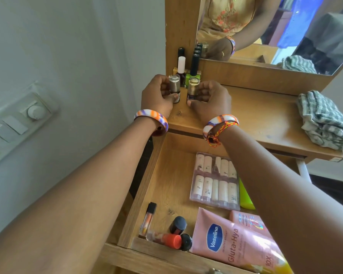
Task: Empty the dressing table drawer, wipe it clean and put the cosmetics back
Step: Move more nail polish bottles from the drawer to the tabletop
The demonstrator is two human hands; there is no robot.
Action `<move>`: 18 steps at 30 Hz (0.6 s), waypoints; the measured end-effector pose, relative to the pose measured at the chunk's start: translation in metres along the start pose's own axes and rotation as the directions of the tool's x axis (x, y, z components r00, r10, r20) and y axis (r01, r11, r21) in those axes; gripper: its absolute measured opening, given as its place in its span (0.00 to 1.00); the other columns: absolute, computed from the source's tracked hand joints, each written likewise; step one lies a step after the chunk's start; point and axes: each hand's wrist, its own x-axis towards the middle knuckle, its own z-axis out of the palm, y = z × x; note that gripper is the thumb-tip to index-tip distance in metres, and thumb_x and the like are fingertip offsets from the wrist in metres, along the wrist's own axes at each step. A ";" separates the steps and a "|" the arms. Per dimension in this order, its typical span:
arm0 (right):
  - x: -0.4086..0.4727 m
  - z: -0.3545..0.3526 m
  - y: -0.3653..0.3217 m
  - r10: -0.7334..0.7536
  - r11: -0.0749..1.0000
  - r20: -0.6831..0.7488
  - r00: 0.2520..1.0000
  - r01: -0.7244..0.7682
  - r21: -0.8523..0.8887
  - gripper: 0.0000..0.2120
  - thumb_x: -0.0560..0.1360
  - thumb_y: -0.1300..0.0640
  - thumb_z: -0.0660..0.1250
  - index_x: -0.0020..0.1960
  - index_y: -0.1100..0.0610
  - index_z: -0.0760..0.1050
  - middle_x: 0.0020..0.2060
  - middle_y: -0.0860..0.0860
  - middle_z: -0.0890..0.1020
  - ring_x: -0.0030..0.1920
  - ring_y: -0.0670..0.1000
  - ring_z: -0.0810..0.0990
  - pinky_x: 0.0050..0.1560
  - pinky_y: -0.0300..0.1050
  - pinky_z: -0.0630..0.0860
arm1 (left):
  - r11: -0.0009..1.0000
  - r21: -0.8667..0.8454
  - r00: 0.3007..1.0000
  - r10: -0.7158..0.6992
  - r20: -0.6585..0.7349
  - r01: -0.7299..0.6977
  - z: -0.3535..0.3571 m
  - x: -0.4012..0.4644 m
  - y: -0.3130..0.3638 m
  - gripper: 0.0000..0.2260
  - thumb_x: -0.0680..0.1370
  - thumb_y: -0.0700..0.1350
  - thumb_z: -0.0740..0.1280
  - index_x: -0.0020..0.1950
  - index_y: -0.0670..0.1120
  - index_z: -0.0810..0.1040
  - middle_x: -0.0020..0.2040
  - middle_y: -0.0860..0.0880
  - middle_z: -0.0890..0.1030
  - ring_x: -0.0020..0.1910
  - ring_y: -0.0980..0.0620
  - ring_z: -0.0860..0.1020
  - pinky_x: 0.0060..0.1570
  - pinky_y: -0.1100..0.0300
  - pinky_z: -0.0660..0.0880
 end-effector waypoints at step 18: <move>0.021 0.011 0.000 0.149 0.989 -0.073 0.986 -0.149 -0.003 0.14 0.67 0.58 0.75 0.49 0.55 0.75 0.42 0.47 0.77 0.42 0.44 0.75 0.35 0.27 0.69 | 0.996 0.085 0.995 -0.020 -0.100 0.029 0.013 0.022 -0.005 0.17 0.72 0.43 0.73 0.59 0.41 0.76 0.55 0.45 0.80 0.48 0.53 0.77 0.49 0.68 0.72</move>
